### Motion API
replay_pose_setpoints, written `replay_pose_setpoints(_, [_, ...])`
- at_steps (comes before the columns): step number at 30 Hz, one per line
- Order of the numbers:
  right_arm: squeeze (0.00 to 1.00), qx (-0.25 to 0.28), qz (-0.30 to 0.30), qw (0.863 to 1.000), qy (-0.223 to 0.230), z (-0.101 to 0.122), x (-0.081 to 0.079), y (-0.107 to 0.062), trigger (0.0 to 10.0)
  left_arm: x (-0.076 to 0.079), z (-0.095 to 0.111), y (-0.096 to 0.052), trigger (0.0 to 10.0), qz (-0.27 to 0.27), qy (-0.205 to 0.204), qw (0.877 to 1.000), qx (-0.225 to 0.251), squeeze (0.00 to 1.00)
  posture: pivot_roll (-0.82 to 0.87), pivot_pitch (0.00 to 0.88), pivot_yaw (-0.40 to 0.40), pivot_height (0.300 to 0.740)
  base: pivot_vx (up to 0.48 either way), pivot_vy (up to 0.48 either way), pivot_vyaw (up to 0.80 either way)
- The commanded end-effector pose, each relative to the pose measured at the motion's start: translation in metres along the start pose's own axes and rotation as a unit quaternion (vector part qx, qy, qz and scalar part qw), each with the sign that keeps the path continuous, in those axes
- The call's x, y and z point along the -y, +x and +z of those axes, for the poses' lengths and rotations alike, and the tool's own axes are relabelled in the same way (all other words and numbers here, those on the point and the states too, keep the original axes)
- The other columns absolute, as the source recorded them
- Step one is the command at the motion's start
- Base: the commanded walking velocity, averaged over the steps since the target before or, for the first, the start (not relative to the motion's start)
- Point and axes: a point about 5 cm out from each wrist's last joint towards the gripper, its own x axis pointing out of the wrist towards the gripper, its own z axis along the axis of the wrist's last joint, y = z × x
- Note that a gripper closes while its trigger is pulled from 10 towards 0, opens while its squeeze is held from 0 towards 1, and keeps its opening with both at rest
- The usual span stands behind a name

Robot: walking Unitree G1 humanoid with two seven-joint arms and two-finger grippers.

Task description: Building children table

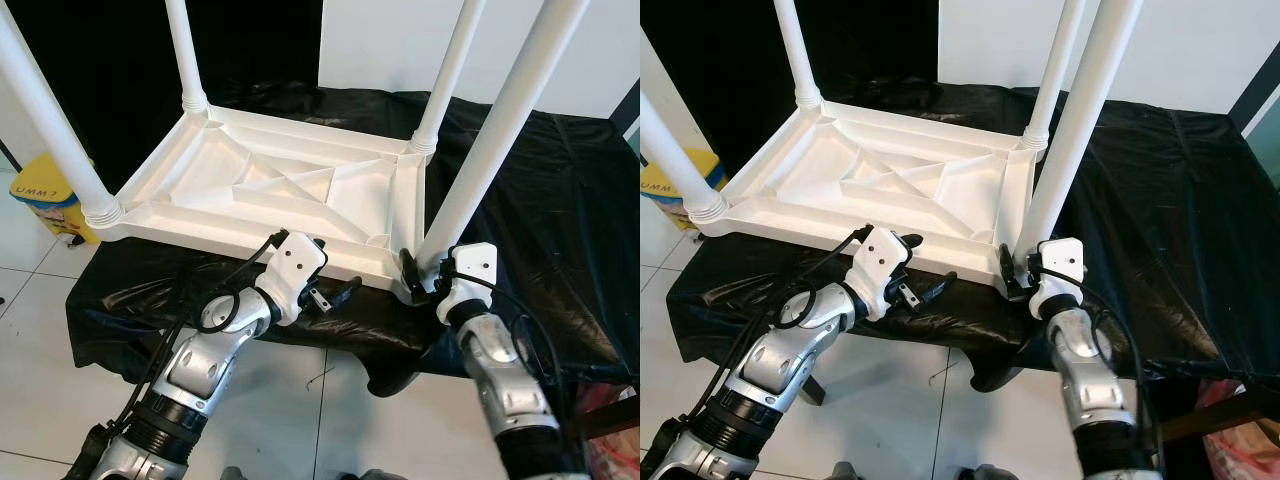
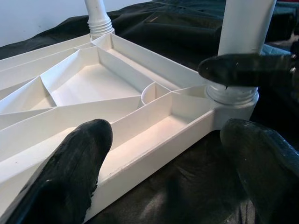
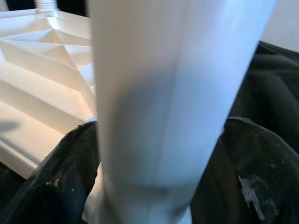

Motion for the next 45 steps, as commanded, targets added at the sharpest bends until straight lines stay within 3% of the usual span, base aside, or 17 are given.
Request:
replay_pose_setpoints(1, [0.00, -0.001, 0.027, 1.000, 0.002, -0.001, 0.003, 0.001, 10.0, 0.002, 0.000, -0.001, 10.0, -0.016, 0.005, 1.000, -0.003, 0.00, 0.04, 0.111, -0.085, 0.740, 0.000, 0.000, 0.00])
replay_pose_setpoints(12, [0.00, 0.000, 0.114, 0.993, -0.021, 0.005, 0.009, 0.019, 10.0, 0.006, 0.001, 0.000, 10.0, -0.022, 0.000, 1.000, -0.001, 0.00, 0.03, 0.109, -0.079, 0.740, 0.000, 0.000, 0.00])
replay_pose_setpoints(13, [0.00, -0.003, 0.126, 0.992, -0.028, 0.004, 0.008, 0.022, 4.0, 0.006, 0.001, 0.000, 10.0, -0.023, 0.001, 1.000, 0.000, 0.00, 0.04, 0.108, -0.078, 0.740, 0.000, 0.000, 0.00])
replay_pose_setpoints(15, [0.00, -0.006, 0.133, 0.991, -0.033, 0.003, 0.007, 0.024, 4.0, 0.005, 0.002, 0.001, 10.0, -0.023, 0.002, 1.000, 0.000, 0.00, 0.04, 0.108, -0.078, 0.740, 0.000, 0.000, 0.00])
replay_pose_setpoints(16, [0.00, -0.008, 0.137, 0.990, -0.034, 0.001, 0.007, 0.025, 0.0, 0.005, 0.002, 0.001, 10.0, -0.023, 0.002, 1.000, 0.000, 0.00, 0.04, 0.107, -0.080, 0.740, 0.000, 0.000, 0.00])
replay_pose_setpoints(29, [0.00, -0.033, 0.124, 0.992, -0.005, -0.014, 0.009, 0.016, 0.0, 0.004, 0.001, -0.003, 10.0, -0.015, 0.002, 1.000, -0.001, 0.00, 0.05, 0.103, -0.088, 0.740, 0.000, 0.000, 0.00])
replay_pose_setpoints(30, [0.00, -0.036, 0.115, 0.993, -0.003, -0.015, 0.010, 0.015, 10.0, 0.004, 0.001, -0.003, 10.0, -0.015, 0.001, 1.000, -0.001, 0.00, 0.04, 0.101, -0.089, 0.740, 0.000, 0.000, 0.00])
replay_pose_setpoints(38, [0.00, -0.049, 0.015, 0.999, 0.004, -0.023, 0.014, 0.010, 10.0, 0.007, -0.002, -0.001, 10.0, -0.012, -0.005, 1.000, -0.002, 0.00, 0.03, 0.090, -0.086, 0.740, 0.000, 0.000, 0.00])
replay_pose_setpoints(40, [0.00, -0.049, 0.015, 0.999, 0.004, -0.023, 0.014, 0.010, 10.0, 0.007, -0.002, -0.001, 10.0, -0.012, -0.005, 1.000, -0.002, 0.00, 0.03, 0.090, -0.086, 0.740, 0.000, 0.000, 0.00])
replay_pose_setpoints(45, [0.00, -0.055, -0.079, 0.995, 0.016, -0.029, 0.010, 0.000, 10.0, 0.008, -0.005, 0.000, 10.0, -0.012, -0.011, 1.000, -0.005, 0.00, 0.02, 0.056, -0.075, 0.740, 0.000, 0.000, 0.00])
